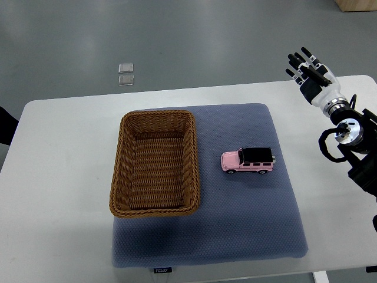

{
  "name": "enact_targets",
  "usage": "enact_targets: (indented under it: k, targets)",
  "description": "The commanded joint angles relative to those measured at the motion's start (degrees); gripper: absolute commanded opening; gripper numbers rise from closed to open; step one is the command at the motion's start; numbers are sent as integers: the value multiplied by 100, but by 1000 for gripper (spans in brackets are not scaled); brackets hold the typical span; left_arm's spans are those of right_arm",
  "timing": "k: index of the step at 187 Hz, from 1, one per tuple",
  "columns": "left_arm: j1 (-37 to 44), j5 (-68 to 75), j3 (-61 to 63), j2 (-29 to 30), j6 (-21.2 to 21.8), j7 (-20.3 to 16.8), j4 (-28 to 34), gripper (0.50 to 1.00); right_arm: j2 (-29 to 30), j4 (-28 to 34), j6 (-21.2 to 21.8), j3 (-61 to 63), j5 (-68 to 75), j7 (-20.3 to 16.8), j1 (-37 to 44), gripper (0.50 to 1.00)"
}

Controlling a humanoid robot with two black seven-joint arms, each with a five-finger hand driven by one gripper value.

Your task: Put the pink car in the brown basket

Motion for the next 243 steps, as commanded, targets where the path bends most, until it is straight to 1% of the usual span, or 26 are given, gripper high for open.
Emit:
enact_targets:
  k: [1, 151, 170, 181, 210, 227, 243]
  targets:
    - [2, 3, 11, 0, -18, 0, 0, 1000, -3, 0, -6, 0, 0, 6, -8, 911]
    - [-6, 3, 11, 0, -18, 0, 9, 1000, -55, 53, -103, -27, 0, 14, 18, 911]
    - [-6, 3, 11, 0, -18, 0, 9, 1000, -99, 184, -147, -88, 0, 6, 44, 911]
    - [-6, 3, 11, 0, -18, 0, 9, 1000, -161, 307, -243, -158, -9, 6, 97, 911]
    - [-6, 3, 11, 0, -18, 0, 9, 1000, -266, 360, -296, -176, -62, -29, 150, 911]
    - [-6, 3, 11, 0, -18, 0, 9, 1000, -468, 562, -314, -440, -79, -47, 159, 911]
    - [-6, 3, 11, 0, -18, 0, 9, 1000, -785, 923, -314, -826, -79, -47, 194, 911]
